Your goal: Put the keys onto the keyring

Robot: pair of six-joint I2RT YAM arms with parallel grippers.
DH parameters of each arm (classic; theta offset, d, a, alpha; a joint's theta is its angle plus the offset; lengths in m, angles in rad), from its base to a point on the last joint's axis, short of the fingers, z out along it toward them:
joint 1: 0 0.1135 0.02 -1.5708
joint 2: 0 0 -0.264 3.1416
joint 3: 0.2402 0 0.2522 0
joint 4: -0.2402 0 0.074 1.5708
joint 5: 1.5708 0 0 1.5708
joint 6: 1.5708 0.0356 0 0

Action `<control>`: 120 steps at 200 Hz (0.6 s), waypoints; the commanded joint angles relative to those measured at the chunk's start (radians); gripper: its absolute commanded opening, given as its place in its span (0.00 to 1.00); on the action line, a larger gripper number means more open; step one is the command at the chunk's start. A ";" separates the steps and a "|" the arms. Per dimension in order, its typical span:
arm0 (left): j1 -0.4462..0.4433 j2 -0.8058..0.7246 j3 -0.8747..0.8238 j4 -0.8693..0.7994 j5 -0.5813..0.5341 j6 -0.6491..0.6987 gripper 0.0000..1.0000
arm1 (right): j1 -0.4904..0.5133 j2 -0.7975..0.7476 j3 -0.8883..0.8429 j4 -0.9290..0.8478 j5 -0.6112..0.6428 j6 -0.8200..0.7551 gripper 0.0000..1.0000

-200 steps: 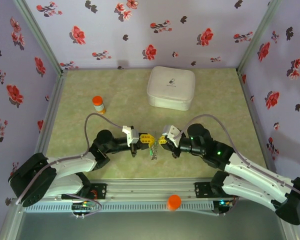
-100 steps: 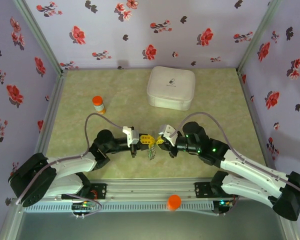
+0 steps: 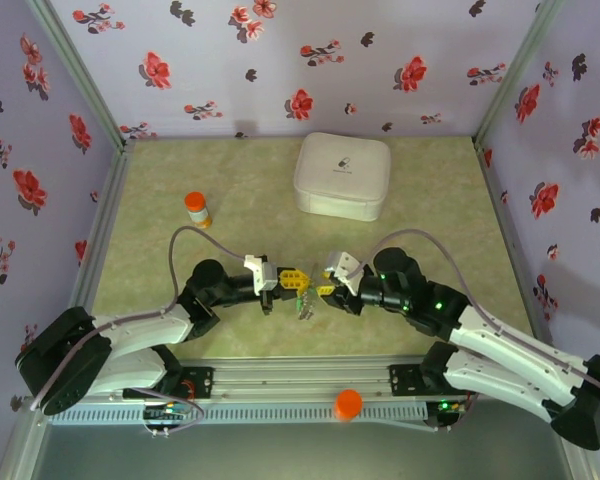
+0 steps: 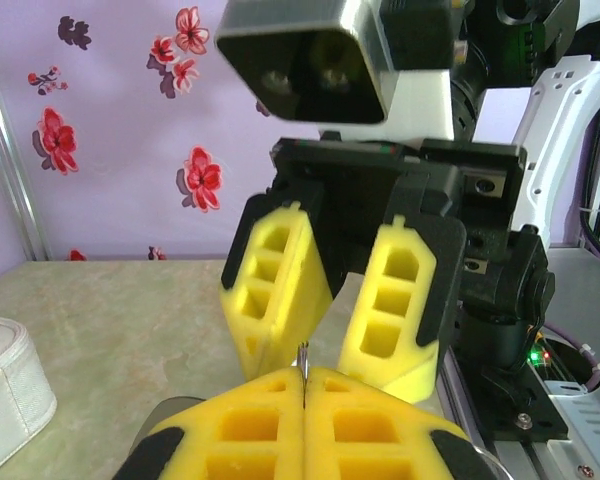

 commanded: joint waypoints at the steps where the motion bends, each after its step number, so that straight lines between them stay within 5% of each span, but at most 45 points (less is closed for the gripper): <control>1: -0.005 -0.022 0.004 0.075 -0.020 0.030 0.00 | -0.002 0.022 -0.010 -0.021 -0.038 0.009 0.33; 120: -0.005 -0.025 0.005 0.072 -0.024 0.018 0.00 | 0.003 0.093 -0.053 0.193 -0.088 0.036 0.30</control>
